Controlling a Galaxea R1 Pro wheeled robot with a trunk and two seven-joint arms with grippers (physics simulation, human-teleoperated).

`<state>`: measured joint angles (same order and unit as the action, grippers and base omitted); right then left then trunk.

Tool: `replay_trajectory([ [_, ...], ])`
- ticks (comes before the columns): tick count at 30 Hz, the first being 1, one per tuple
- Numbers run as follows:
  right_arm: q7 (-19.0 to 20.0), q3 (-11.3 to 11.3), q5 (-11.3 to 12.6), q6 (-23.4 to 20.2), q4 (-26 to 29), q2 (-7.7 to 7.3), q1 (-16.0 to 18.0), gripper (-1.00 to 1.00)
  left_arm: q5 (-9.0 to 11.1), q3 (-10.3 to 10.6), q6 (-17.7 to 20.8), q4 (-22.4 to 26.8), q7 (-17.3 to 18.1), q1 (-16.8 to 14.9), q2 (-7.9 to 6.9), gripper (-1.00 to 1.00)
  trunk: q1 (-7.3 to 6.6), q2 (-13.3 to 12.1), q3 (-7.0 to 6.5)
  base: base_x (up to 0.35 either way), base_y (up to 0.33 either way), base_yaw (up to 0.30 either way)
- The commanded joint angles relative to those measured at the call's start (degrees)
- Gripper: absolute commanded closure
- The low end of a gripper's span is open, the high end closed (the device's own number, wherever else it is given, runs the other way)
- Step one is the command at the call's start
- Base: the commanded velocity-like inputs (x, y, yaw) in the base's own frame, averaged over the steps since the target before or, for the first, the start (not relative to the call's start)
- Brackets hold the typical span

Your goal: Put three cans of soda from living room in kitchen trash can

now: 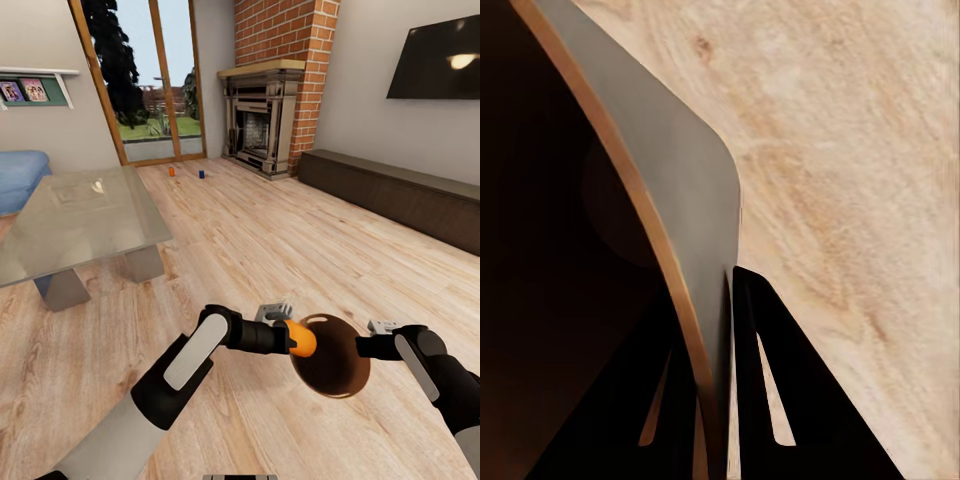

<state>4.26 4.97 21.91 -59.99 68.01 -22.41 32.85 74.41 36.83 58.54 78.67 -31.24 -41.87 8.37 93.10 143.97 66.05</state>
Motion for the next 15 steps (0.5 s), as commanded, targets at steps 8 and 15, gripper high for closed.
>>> replay_trajectory([
  [8,0.2,1.3,1.7,0.0,0.2,2.06,-0.3,1.0,-0.5,1.4,-1.4,-2.5,0.5,0.0,0.48,1.0,-0.01,0.0,-0.01,0.0,0.0,0.0],
  [15,0.2,2.3,1.8,0.0,0.1,4.73,-0.6,1.0,-0.6,2.3,-1.9,-5.0,0.7,0.0,0.51,-1.0,-0.01,0.0,-0.01,0.0,0.0,0.0],
])
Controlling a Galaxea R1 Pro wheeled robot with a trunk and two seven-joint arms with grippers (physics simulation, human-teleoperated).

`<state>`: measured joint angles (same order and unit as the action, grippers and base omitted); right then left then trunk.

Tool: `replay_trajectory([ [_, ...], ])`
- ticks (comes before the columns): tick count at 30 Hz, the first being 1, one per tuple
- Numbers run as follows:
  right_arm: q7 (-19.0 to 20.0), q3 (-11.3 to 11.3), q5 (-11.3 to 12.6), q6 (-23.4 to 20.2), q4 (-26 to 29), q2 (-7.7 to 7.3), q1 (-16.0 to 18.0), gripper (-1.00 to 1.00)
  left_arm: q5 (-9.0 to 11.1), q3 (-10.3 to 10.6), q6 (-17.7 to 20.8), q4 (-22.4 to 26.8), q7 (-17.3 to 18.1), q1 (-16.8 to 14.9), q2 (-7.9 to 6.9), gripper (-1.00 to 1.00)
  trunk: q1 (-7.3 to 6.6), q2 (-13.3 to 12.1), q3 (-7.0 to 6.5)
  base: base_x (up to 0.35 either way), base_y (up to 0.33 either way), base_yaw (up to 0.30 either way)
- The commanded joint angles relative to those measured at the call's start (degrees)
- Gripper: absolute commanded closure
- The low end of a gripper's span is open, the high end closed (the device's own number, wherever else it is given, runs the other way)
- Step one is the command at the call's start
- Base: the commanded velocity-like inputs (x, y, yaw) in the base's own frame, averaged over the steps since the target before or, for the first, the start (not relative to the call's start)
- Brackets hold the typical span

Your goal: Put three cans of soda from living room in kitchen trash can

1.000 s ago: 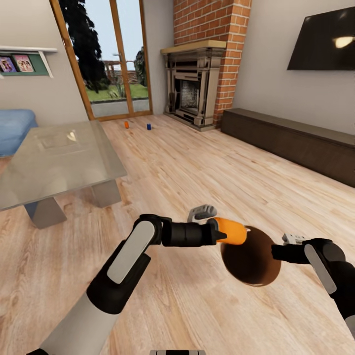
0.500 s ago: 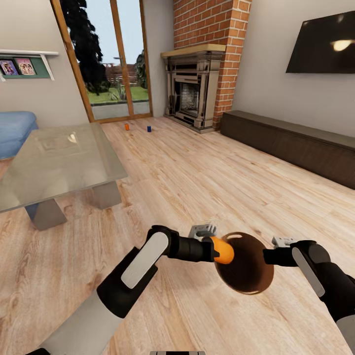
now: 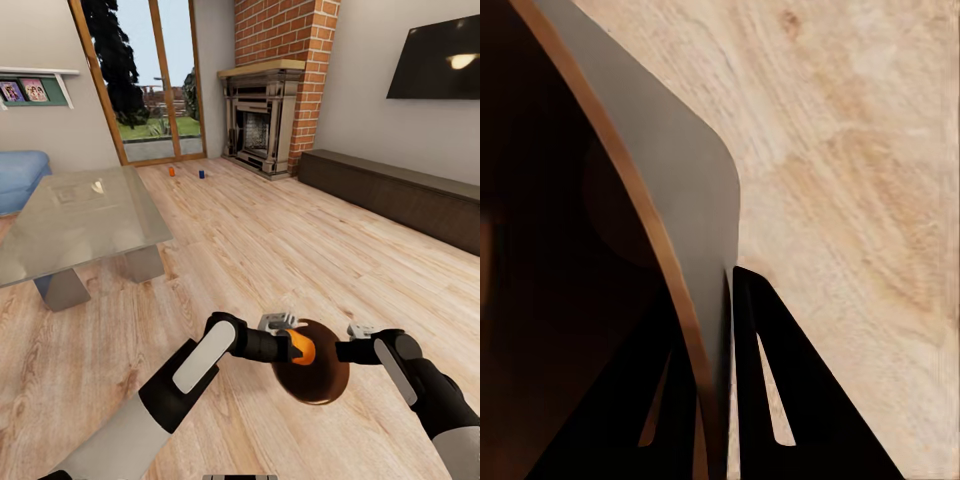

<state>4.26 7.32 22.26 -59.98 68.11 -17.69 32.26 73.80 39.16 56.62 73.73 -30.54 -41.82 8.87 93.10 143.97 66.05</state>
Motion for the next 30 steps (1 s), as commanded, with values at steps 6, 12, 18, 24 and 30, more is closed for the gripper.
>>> replay_trajectory([
  [6,0.2,-0.1,1.5,0.0,0.0,0.08,0.0,1.0,0.0,0.0,-0.7,-4.2,0.0,0.0,-0.2,-1.0,-0.01,0.0,-0.01,0.0,0.0,0.0],
  [12,0.2,-0.1,1.5,0.0,0.0,0.08,0.0,1.0,0.0,-0.4,-2.0,-2.6,0.0,0.0,-0.58,-1.0,-0.01,0.0,-0.01,0.0,0.0,0.0],
  [18,0.2,-0.8,1.5,0.0,-1.1,0.03,0.1,1.0,0.1,-2.7,-9.9,12.4,-1.6,4.3,-6.3,-1.0,-0.14,-0.1,-1.11,0.0,0.0,0.0],
  [24,0.4,-1.1,1.5,0.0,-5.0,-0.49,0.6,1.0,-0.6,-13.2,-12.3,16.4,-3.5,11.3,-11.39,-1.0,-0.29,-0.1,-2.44,0.0,0.0,0.0],
  [30,0.5,-1.3,1.5,0.0,-5.3,-1.38,0.9,1.0,-7.1,-19.4,-18.5,9.0,-3.8,17.4,-14.48,-1.0,-0.45,-0.2,-3.77,0.0,0.0,0.0],
])
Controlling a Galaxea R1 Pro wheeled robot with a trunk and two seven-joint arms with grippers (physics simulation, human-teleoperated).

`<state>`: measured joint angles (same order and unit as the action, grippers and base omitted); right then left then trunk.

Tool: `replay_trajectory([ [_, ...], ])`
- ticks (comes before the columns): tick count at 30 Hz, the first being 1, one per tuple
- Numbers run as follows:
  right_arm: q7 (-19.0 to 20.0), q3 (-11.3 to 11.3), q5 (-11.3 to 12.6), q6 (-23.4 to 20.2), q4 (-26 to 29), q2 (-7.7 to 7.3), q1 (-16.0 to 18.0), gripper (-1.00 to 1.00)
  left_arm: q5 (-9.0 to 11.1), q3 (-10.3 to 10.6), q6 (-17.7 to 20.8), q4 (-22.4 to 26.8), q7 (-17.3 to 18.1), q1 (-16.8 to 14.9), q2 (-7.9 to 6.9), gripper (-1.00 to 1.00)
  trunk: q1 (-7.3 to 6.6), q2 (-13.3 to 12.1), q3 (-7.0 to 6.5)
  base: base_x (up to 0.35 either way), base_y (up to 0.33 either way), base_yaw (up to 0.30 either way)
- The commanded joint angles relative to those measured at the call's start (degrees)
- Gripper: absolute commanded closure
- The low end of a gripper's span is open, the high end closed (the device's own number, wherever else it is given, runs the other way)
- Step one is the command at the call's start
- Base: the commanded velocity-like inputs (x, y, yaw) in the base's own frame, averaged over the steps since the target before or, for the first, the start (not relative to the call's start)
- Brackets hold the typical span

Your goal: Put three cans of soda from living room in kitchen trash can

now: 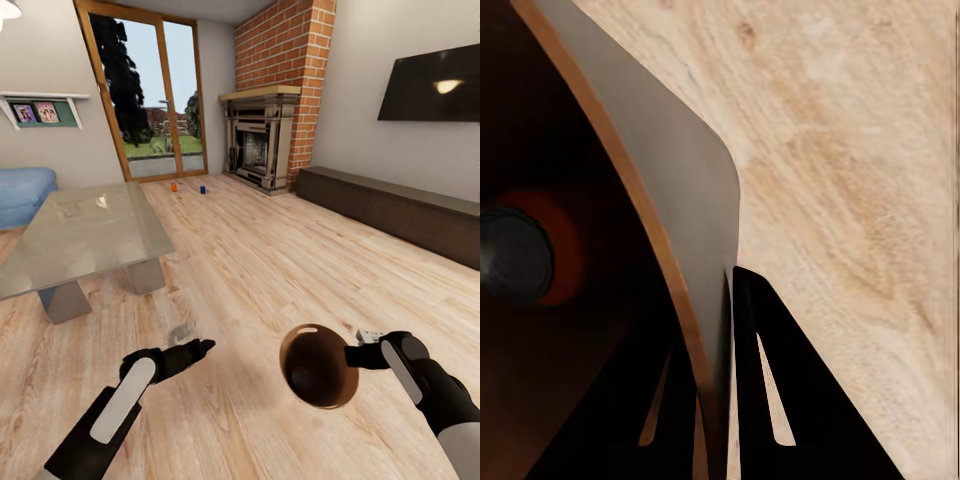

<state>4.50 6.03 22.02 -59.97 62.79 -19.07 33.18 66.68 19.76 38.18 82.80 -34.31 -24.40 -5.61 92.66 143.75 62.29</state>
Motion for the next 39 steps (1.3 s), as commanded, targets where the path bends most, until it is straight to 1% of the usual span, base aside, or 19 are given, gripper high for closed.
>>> replay_trajectory([
  [1,0.3,0.0,1.8,0.0,0.1,-0.24,0.4,1.0,-0.5,-0.1,-2.2,-5.4,0.2,0.4,0.24,-1.0,-0.03,0.0,-0.23,0.0,0.0,0.0],
  [2,0.3,-0.1,1.8,0.0,0.1,-0.4,0.7,1.0,-0.7,-0.2,-3.3,-8.5,0.3,0.5,0.49,-1.0,-0.06,0.0,-0.46,0.0,0.0,0.0],
  [3,0.4,-0.1,1.9,0.0,0.1,-0.93,1.3,1.0,-1.1,-0.2,-7.1,-17.8,0.6,0.8,1.69,-1.0,-0.08,0.0,-0.68,0.0,0.0,0.0],
  [4,0.4,-0.1,1.9,0.0,0.1,-1.19,1.4,1.0,-1.2,-0.2,-8.2,-20.3,0.7,0.9,2.05,-1.0,-0.11,-0.1,-0.9,0.0,0.0,0.0],
  [6,0.6,-0.1,2.1,0.0,-0.2,-2.24,1.9,1.0,-1.7,-0.2,-11.8,-27.7,2.1,1.0,3.06,-1.0,-0.16,-0.1,-1.34,0.0,0.0,0.0],
  [7,0.7,-0.1,2.2,0.0,-0.4,-2.43,2.0,1.0,-1.8,-0.2,-12.6,-29.2,2.6,1.0,3.2,-1.0,-0.18,-0.1,-1.56,0.0,0.0,0.0],
  [8,0.7,0.0,2.2,0.0,-1.0,-2.72,2.2,1.0,-2.1,-0.3,-13.7,-31.3,3.9,1.1,3.37,-1.0,-0.21,-0.1,-1.79,0.0,0.0,0.0],
  [11,0.8,0.2,2.3,0.0,-2.4,-3.03,2.5,1.0,-2.3,-0.6,-15.3,-34.1,6.7,1.1,3.47,-1.0,-0.29,-0.1,-2.45,0.0,0.0,0.0],
  [16,0.9,0.4,2.3,0.0,-4.8,-2.89,2.9,1.0,-2.3,-0.9,-15.8,-35.0,7.6,1.1,3.42,-1.0,-0.42,-0.2,-3.56,0.0,0.0,0.0],
  [26,0.9,0.6,2.4,0.0,-5.5,-2.34,3.3,1.0,-2.3,-1.0,-15.9,-35.2,7.8,1.1,3.32,-1.0,-0.67,-0.3,-5.77,0.0,0.0,0.0],
  [27,0.9,0.6,2.4,0.0,-5.5,-2.08,3.3,1.0,-2.3,-1.0,-15.9,-35.2,7.8,1.1,3.29,-1.0,-0.7,-0.4,-5.99,0.0,0.0,0.0],
  [28,0.9,0.8,2.3,0.0,-5.5,0.2,3.3,1.0,-2.3,-1.0,-16.0,-35.2,7.7,1.1,3.15,-1.0,-0.73,-0.4,-6.22,0.0,0.0,0.0],
  [30,0.8,0.6,2.4,0.0,-7.0,1.94,3.2,1.0,-2.3,-1.0,-16.2,-35.2,7.5,1.1,3.04,-1.0,-0.75,-0.4,-6.44,0.0,0.0,0.0],
  [31,0.9,0.6,2.6,0.0,-7.7,2.49,3.1,1.0,-2.4,-1.0,-16.6,-35.2,7.5,1.1,3.03,-1.0,-0.75,-0.4,-6.44,0.0,0.0,0.0],
  [36,0.8,0.8,2.9,0.0,-8.9,3.3,3.0,1.0,-2.6,-0.5,-17.3,-35.2,7.6,1.1,3.05,-1.0,-0.75,-0.4,-6.44,0.01,0.0,0.0],
  [38,0.8,0.8,2.8,0.0,-8.9,3.36,3.0,1.0,-3.0,-0.3,-17.4,-35.2,7.7,1.1,3.09,-1.0,-0.75,-0.4,-6.44,0.145,-0.011,0.0],
  [39,0.8,0.7,2.8,0.0,-9.0,3.39,3.0,1.0,-3.7,-0.3,-17.5,-35.2,7.7,1.1,3.13,-1.0,-0.75,-0.4,-6.44,0.227,-0.041,0.0],
])
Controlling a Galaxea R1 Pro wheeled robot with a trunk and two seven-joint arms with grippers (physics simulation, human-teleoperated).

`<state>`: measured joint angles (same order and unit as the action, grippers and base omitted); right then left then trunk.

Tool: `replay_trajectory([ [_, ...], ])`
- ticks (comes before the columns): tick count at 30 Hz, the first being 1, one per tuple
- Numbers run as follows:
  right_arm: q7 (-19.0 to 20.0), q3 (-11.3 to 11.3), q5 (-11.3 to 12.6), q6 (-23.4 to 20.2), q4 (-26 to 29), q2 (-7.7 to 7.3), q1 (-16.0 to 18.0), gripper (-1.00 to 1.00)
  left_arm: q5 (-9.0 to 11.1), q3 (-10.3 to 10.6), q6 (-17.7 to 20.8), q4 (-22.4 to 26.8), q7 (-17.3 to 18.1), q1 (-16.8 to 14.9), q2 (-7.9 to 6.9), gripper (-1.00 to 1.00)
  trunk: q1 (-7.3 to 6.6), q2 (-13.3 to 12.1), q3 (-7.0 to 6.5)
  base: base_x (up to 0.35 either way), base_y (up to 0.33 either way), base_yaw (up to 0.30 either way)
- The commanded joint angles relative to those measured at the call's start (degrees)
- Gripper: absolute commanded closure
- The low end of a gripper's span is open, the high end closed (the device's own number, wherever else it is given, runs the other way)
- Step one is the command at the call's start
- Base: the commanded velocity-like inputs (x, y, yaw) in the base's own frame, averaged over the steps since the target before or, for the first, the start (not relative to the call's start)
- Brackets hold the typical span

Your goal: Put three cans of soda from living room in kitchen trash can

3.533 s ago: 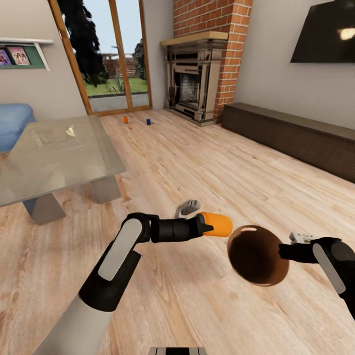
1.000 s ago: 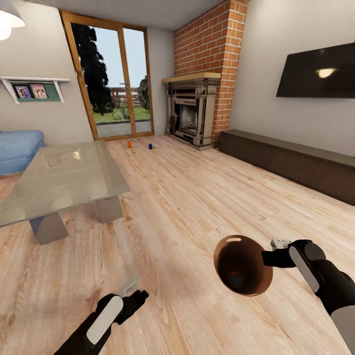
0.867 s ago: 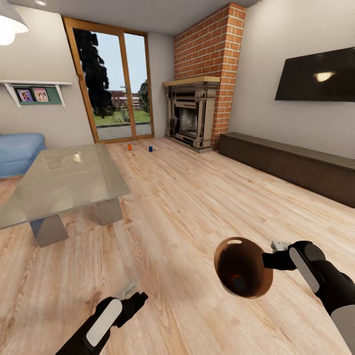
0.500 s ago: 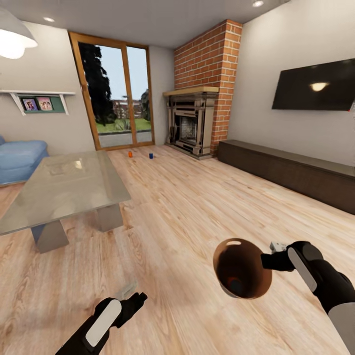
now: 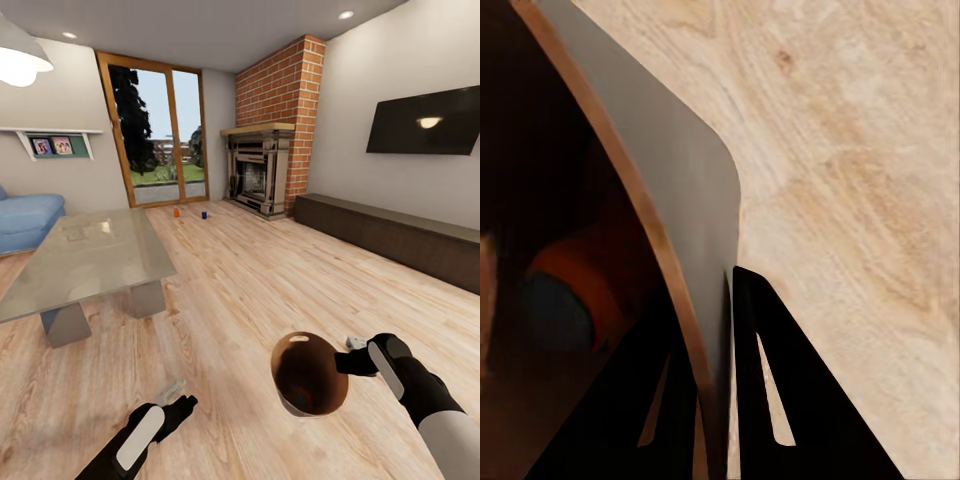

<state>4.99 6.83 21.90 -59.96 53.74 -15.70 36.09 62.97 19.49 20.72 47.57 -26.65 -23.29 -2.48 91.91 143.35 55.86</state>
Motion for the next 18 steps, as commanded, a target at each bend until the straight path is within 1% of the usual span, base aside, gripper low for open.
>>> replay_trajectory([
  [1,0.3,-0.1,3.0,0.0,0.0,0.0,0.0,1.0,-1.0,0.0,0.0,0.0,0.0,0.0,0.17,-1.0,-0.01,0.0,-0.01,0.267,-0.057,0.0],
  [3,0.3,-0.2,3.0,0.0,-0.4,-0.02,0.1,1.0,-2.8,0.0,-0.1,0.0,-0.1,0.0,0.48,-1.0,-0.01,0.0,-0.01,0.304,-0.074,0.0],
  [6,0.4,-0.5,3.0,0.0,-0.3,-0.25,0.2,1.0,-3.4,0.1,-0.1,0.0,-0.2,0.0,0.62,-1.0,-0.01,0.0,-0.01,0.325,-0.094,0.0],
  [11,0.3,-0.4,2.9,0.0,0.1,-0.41,0.3,1.0,-3.7,0.1,-0.1,0.0,-0.4,0.0,0.71,-1.0,-0.01,0.0,-0.01,0.333,-0.14,0.0],
  [18,0.3,-0.2,2.8,0.0,0.4,-0.55,0.4,1.0,-3.7,0.0,0.0,-0.1,-0.4,0.0,0.71,-1.0,-0.01,0.0,-0.01,0.306,-0.2,0.0],
])
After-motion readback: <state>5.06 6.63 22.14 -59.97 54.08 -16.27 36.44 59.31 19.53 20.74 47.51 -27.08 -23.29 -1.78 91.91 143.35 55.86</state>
